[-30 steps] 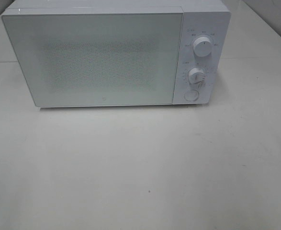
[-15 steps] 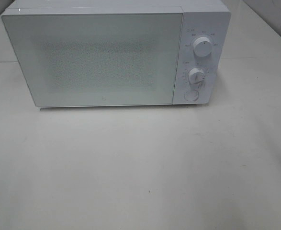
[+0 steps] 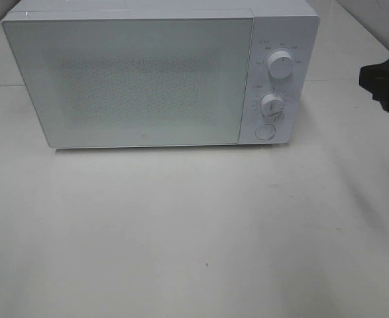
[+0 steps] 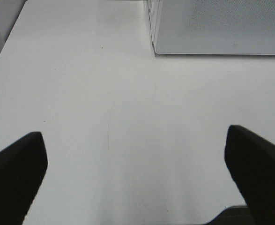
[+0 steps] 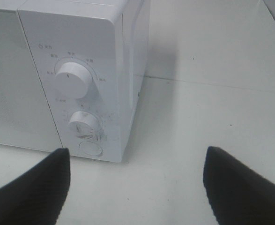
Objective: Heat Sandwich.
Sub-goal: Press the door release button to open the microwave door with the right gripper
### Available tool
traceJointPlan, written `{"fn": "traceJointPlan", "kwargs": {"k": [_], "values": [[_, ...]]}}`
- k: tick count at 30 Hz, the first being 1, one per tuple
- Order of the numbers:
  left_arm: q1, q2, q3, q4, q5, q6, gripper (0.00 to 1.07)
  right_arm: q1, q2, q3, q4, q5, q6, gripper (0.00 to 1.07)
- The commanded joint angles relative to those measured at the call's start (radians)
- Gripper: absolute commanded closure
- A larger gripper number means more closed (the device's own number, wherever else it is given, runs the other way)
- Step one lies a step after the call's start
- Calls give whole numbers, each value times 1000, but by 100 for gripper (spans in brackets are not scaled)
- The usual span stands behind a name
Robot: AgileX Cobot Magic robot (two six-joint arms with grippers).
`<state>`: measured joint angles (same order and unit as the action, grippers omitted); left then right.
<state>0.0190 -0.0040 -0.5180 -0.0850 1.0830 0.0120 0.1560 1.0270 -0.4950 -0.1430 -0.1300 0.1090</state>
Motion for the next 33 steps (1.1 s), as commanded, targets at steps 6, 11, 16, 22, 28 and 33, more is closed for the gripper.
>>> {"fn": "traceJointPlan", "kwargs": {"k": [6, 11, 16, 22, 28, 33], "values": [[2, -15, 1, -8, -12, 0, 9, -5, 124, 103, -4, -345, 8, 32], [2, -15, 1, -8, -12, 0, 9, -4, 201, 164, 29, -520, -43, 32], [2, -15, 1, -8, -12, 0, 9, -2, 268, 209, 108, -653, -109, 32], [2, -15, 1, -8, -12, 0, 9, 63, 362, 276, 288, -855, -187, 32], [2, -15, 1, -8, -12, 0, 9, 204, 444, 295, 487, -931, -282, 32], [2, -15, 1, -8, -12, 0, 9, 302, 513, 295, 551, -1024, -289, 32]]}}
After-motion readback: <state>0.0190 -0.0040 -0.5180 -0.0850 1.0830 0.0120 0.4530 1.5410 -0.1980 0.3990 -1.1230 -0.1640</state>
